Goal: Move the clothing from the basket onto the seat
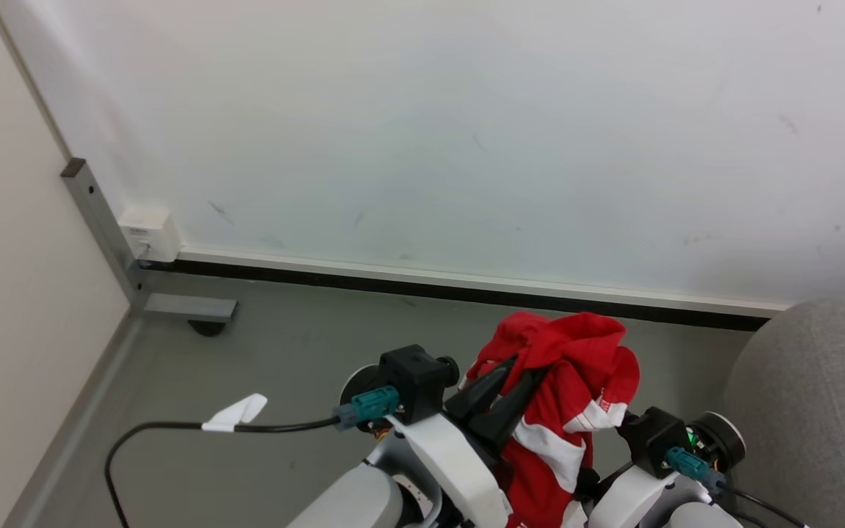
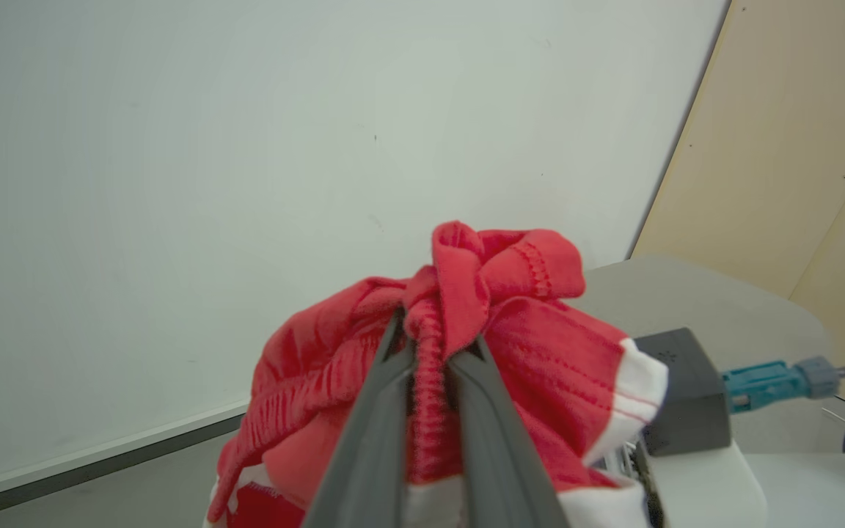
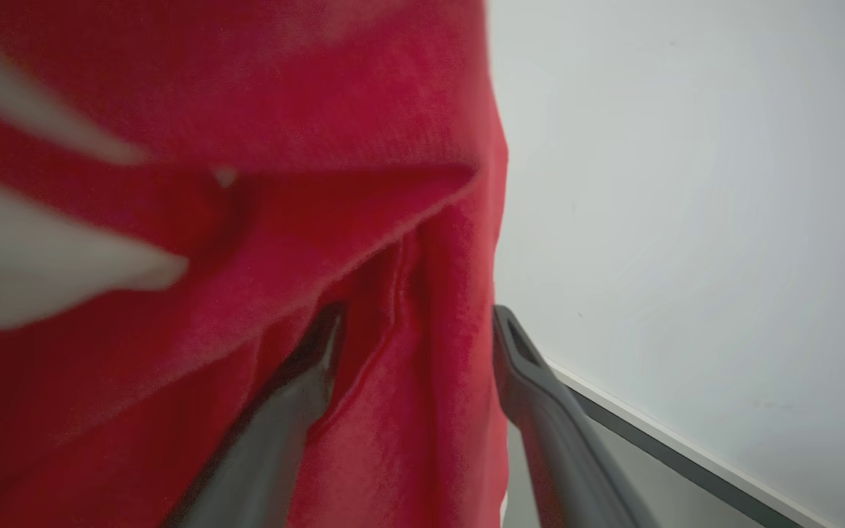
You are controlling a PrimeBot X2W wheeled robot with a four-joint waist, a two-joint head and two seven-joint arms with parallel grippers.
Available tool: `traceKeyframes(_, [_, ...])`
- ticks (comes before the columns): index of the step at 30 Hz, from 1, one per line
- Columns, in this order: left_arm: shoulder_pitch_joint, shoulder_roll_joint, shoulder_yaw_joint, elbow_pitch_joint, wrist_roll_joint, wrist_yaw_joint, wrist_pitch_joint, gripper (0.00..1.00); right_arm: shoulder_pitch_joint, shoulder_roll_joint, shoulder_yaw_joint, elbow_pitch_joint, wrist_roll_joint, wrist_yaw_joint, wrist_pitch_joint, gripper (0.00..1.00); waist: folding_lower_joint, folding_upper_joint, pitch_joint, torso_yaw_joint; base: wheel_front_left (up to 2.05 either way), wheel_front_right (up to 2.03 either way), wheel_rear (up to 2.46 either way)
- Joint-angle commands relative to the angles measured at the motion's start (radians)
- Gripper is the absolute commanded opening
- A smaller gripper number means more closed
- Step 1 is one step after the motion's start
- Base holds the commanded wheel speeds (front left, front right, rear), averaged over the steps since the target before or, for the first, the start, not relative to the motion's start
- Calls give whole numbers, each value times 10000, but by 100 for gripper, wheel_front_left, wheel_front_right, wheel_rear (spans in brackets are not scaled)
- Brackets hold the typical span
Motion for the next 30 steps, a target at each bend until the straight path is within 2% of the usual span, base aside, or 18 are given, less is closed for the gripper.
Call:
traceKeyframes(1, [79, -28, -82, -67, -90, -36, 26, 0, -217, -75, 74, 148, 37, -18, 9, 100, 0, 0, -19, 239, 0, 0, 0])
traceKeyframes(4, [97, -52, -200, -102, -275, -87, 75, 0, -301, -133, 216, 454, 78, -18, 8, 100, 0, 0, -36, 465, 0, 0, 0])
traceKeyframes(5, [99, -58, -217, -96, -326, -76, 72, 0, -330, -145, 242, 532, 122, -18, 8, 94, 0, 0, -35, 526, 0, 0, 0])
traceKeyframes(6, [102, -48, -207, -73, -357, -73, 55, 0, -343, -150, 275, 566, 149, -18, 8, 57, 0, 0, -32, 568, 0, 0, 0])
traceKeyframes(7, [102, -48, -207, -73, -357, -73, 55, 0, -343, -150, 275, 566, 149, -18, 8, 57, 0, 0, -32, 568, 0, 0, 0])
traceKeyframes(8, [110, -16, -191, -35, -357, -61, 15, 0, -340, -189, 361, 562, 212, -18, 8, 11, 0, 0, -27, 616, 0, 0, 0])
traceKeyframes(9, [114, 2, -189, -27, -370, -57, -2, 0, -349, -221, 381, 520, 235, -18, 8, 0, 0, 0, -24, 631, 0, 0, 0])
traceKeyframes(14, [152, 104, -144, -3, -398, -8, -49, 0, -298, -295, 447, 249, 354, -18, 8, 0, 0, 0, -6, 612, 0, 0, 0])
traceKeyframes(28, [389, 504, 87, 36, -491, 303, -122, 0, 445, -459, -600, -1069, 1112, -18, 8, 0, 0, 0, 22, 45, 0, 0, 0])
traceKeyframes(29, [406, 510, 91, 34, -488, 309, -134, 34, 479, -463, -720, -1227, 1180, -18, 6, 0, 0, 0, 25, -33, 0, 0, 0])
traceKeyframes(30, [426, 497, 101, 17, -525, 317, -146, 96, 527, -457, -857, -1392, 1266, -18, 6, 0, 0, 0, 32, -117, 0, 0, 0])
